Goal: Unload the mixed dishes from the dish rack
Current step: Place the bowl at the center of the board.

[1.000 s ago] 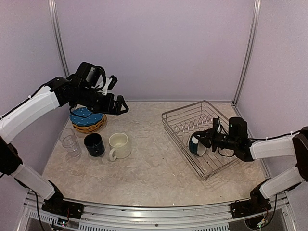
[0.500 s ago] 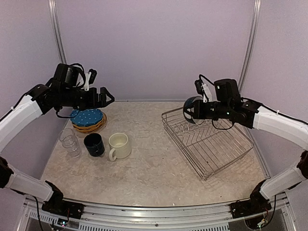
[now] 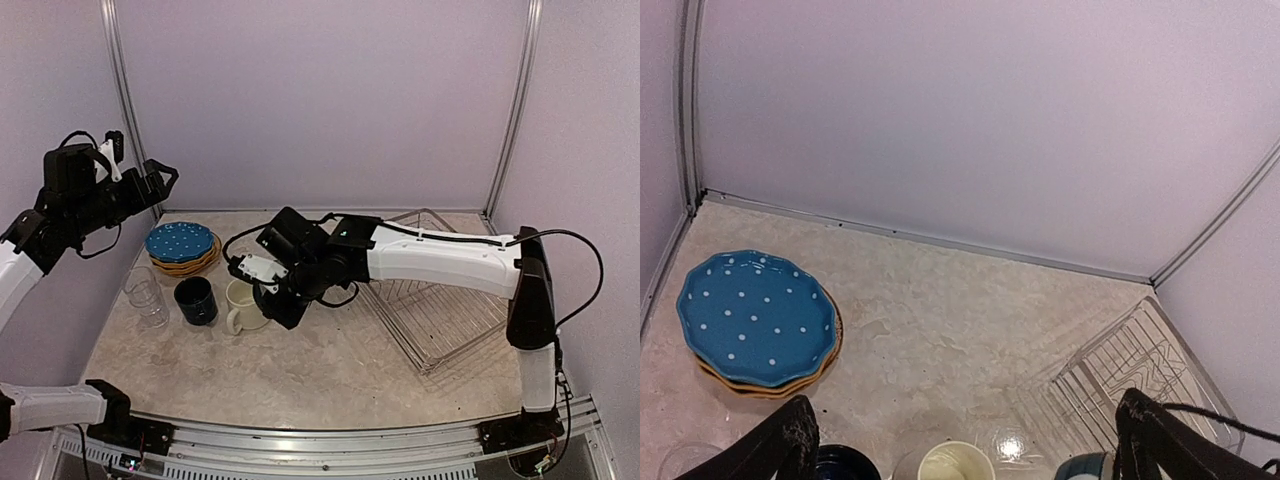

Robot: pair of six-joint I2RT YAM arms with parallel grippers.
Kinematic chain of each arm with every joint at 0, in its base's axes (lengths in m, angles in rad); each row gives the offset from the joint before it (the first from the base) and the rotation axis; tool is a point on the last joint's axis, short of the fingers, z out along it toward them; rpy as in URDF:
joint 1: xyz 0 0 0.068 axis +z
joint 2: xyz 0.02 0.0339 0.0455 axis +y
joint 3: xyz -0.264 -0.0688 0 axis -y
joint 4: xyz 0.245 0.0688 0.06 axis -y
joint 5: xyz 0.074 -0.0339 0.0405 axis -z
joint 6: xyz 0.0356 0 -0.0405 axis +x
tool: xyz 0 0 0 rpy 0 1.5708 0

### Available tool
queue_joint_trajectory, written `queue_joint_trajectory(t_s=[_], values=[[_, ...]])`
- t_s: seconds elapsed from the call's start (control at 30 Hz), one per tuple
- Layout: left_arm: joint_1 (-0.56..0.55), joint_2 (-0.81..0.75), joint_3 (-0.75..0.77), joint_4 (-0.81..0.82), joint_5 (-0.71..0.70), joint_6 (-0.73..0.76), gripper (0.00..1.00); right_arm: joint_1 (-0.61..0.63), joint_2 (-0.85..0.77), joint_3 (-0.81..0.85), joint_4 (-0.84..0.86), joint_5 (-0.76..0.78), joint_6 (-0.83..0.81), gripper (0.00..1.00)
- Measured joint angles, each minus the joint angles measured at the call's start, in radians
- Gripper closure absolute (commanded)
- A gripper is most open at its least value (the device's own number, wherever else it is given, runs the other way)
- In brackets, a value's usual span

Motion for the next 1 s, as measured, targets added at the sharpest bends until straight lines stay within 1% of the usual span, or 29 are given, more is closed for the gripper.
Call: queue_joint_trajectory(t_s=[0.13, 0.2, 0.4, 0.53, 0.57, 0.7, 0.77, 0.8, 0.87, 0.93, 1.0], values=[[0.036, -0.037, -0.009, 0.027, -0.016, -0.012, 0.01, 0.076, 0.177, 0.153, -0.137, -0.010, -0.066, 1.00], [0.045, -0.041, -0.009, 0.038, -0.018, -0.016, 0.01, 0.098, 0.228, 0.187, -0.187, -0.033, -0.087, 1.00], [0.054, -0.028, -0.009, 0.044, -0.013, -0.021, 0.01, 0.103, 0.305, 0.251, -0.286, -0.078, -0.116, 1.00], [0.055, -0.019, -0.009, 0.044, -0.006, -0.024, 0.01, 0.100, 0.328, 0.264, -0.301, -0.089, -0.122, 0.99], [0.055, -0.019, -0.009, 0.044, -0.006, -0.024, 0.01, 0.099, 0.332, 0.264, -0.303, -0.094, -0.123, 0.95], [0.061, -0.019, -0.009, 0.044, -0.005, -0.023, 0.01, 0.099, 0.341, 0.264, -0.314, -0.116, -0.135, 0.73], [0.064, -0.019, -0.009, 0.044, -0.005, -0.023, 0.01, 0.099, 0.341, 0.267, -0.309, -0.129, -0.137, 0.64], [0.065, -0.019, -0.009, 0.044, -0.005, -0.023, 0.01, 0.099, 0.341, 0.269, -0.303, -0.138, -0.140, 0.58], [0.067, -0.019, -0.010, 0.045, -0.005, -0.023, 0.01, 0.099, 0.340, 0.269, -0.290, -0.136, -0.142, 0.43], [0.068, -0.019, -0.010, 0.045, -0.005, -0.023, 0.01, 0.099, 0.332, 0.265, -0.276, -0.122, -0.138, 0.33], [0.068, -0.019, -0.010, 0.045, -0.005, -0.023, 0.01, 0.098, 0.298, 0.233, -0.244, -0.098, -0.133, 0.26]])
